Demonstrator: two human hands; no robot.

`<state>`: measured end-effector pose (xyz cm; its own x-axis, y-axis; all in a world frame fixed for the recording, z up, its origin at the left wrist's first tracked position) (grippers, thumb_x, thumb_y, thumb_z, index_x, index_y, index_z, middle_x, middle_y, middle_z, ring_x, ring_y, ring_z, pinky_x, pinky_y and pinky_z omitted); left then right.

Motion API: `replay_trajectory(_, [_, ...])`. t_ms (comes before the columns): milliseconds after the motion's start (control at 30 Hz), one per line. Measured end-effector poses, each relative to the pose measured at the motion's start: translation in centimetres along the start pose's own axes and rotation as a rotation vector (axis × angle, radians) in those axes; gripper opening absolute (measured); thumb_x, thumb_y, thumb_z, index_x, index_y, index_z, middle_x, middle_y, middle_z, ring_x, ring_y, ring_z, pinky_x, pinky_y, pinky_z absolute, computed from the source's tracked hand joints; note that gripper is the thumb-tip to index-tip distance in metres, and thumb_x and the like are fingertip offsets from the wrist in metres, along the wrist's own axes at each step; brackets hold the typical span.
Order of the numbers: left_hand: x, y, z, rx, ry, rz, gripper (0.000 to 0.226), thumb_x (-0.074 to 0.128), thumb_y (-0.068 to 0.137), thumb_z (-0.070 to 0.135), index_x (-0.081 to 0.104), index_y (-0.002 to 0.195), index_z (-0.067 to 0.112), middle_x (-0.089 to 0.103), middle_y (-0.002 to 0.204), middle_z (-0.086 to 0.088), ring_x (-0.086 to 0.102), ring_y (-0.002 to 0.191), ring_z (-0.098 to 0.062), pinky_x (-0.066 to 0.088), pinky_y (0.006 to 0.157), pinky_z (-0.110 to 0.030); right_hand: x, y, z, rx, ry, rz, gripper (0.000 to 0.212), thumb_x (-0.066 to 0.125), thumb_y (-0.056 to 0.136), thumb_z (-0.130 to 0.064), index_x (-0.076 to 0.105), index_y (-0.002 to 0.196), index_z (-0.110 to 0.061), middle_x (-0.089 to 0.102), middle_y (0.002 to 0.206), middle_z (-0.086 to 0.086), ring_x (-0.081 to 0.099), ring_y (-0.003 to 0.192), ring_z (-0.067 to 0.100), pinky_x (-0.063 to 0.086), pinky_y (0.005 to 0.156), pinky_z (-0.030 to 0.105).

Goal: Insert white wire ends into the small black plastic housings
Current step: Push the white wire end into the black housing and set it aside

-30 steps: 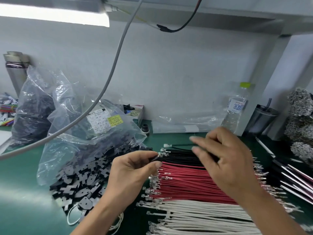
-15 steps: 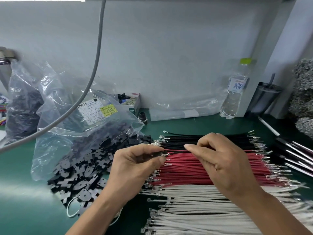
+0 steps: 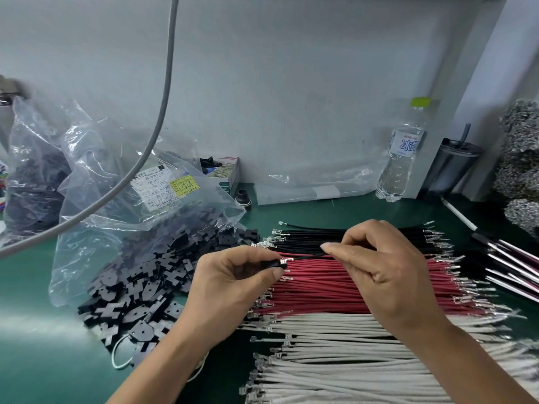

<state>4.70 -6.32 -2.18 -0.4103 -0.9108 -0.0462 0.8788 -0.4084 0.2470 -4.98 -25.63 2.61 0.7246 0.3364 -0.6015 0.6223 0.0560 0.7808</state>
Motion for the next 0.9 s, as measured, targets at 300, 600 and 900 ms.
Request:
replay_trajectory(300, [0.0,0.1,0.2,0.075,0.023,-0.017,0.018,0.083,0.076,0.012,0.083,0.09,0.022,0.078,0.084,-0.006,0.073,0.075,-0.016,0.058,0.068,-0.021,0.7,0.0,-0.3,0.024,0.061,-0.094,0.016,0.072,0.091,-0.027,0.08,0.105,-0.025,0.057,0.087,-0.011,0.054,0.081,0.011,0.048,0.063,0.026])
replay_trajectory(600, [0.4,0.1,0.4,0.166,0.1,-0.064,0.02,0.084,0.077,0.008,0.083,0.09,0.024,0.077,0.09,-0.004,0.073,0.078,-0.018,0.058,0.071,-0.022,1.8,0.0,-1.4,-0.003,0.085,-0.19,0.018,0.064,0.095,-0.031,0.08,0.102,-0.027,0.058,0.084,-0.011,0.054,0.078,0.012,0.05,0.058,0.032])
replay_trajectory(900, [0.7,0.2,0.3,0.164,0.144,-0.088,0.019,0.085,0.077,0.01,0.084,0.09,0.024,0.077,0.089,-0.001,0.071,0.077,-0.014,0.055,0.068,-0.019,2.6,-0.1,-0.4,0.121,0.235,-0.302,0.024,0.061,0.09,-0.04,0.08,0.1,-0.03,0.059,0.083,-0.016,0.058,0.082,0.008,0.052,0.068,0.034])
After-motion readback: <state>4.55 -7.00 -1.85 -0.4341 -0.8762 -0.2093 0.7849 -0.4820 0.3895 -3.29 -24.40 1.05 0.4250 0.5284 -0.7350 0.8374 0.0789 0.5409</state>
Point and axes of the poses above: each hand's wrist, its own y-axis towards the middle knuckle, its own x-axis out of the palm, z = x × y, the point moved 8 cm from there along y, towards the middle knuckle
